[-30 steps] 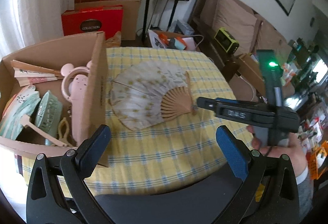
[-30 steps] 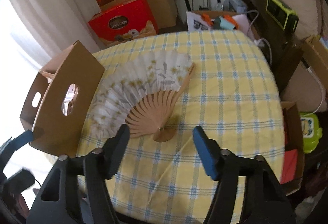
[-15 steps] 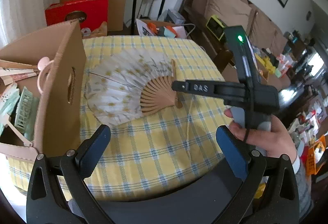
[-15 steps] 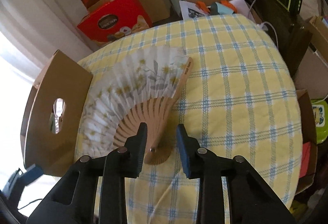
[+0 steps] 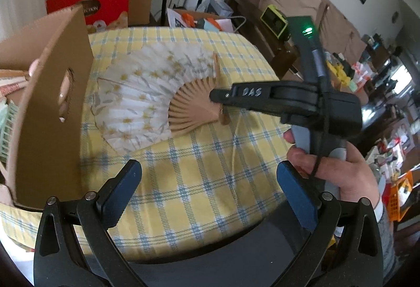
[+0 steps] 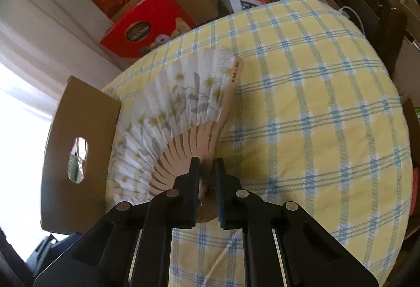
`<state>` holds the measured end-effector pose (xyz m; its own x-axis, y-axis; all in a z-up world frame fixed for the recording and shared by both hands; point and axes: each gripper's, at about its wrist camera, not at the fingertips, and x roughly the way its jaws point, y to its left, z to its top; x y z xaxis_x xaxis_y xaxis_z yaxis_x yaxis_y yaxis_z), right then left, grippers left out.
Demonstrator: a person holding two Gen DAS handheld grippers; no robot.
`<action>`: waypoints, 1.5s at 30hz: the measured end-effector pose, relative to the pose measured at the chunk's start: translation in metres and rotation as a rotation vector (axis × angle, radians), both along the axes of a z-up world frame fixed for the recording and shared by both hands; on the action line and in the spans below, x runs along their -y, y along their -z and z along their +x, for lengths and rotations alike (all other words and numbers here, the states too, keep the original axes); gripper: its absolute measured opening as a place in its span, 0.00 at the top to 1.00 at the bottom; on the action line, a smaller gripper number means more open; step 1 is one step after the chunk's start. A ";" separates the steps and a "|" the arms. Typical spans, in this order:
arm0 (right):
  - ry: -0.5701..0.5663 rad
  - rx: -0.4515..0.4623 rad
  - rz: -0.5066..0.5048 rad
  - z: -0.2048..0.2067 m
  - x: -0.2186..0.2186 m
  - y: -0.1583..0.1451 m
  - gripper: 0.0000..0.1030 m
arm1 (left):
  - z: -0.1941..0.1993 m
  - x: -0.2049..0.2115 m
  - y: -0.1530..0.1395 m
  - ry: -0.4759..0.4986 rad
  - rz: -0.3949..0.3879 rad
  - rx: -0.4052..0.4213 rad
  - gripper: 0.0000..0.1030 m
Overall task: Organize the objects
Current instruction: 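Move the right gripper to the white folding fan and grasp its ribs, then lift the white folding fan with the right gripper toward the left gripper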
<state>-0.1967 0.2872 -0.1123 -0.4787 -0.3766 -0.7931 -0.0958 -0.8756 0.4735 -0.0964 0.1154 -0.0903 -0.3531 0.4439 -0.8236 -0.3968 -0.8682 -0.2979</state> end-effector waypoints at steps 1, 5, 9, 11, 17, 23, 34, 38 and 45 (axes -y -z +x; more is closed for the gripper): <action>0.009 -0.006 -0.003 0.002 -0.003 -0.003 0.91 | 0.000 -0.001 0.002 0.001 0.007 0.011 0.00; 0.040 -0.024 -0.028 0.011 -0.014 -0.014 0.93 | 0.000 -0.003 0.011 0.007 0.058 0.066 0.00; 0.057 -0.039 -0.060 0.021 -0.024 -0.026 0.93 | -0.005 0.003 0.022 -0.029 0.162 0.158 0.00; 0.061 -0.041 -0.077 0.026 -0.027 -0.030 0.93 | -0.008 0.009 0.026 -0.058 0.231 0.201 0.00; 0.070 -0.024 -0.037 0.033 -0.032 -0.028 0.90 | -0.015 0.028 0.039 -0.152 0.363 0.296 0.00; 0.038 -0.009 -0.017 0.033 -0.021 -0.013 0.72 | -0.022 0.034 0.045 -0.196 0.370 0.306 0.00; 0.070 0.023 -0.113 0.020 -0.020 0.010 0.92 | -0.029 0.030 0.062 -0.226 0.417 0.363 0.00; 0.105 0.034 -0.248 0.024 -0.033 0.010 0.94 | -0.033 0.028 0.069 -0.220 0.469 0.397 0.00; 0.092 0.037 -0.314 0.034 -0.034 -0.006 0.94 | -0.044 0.025 0.073 -0.216 0.541 0.419 0.00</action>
<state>-0.1624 0.3207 -0.1066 -0.4951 -0.5623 -0.6624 -0.1895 -0.6742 0.7139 -0.1403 0.0904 -0.1634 -0.1813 0.7843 -0.5933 0.0088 -0.6020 -0.7985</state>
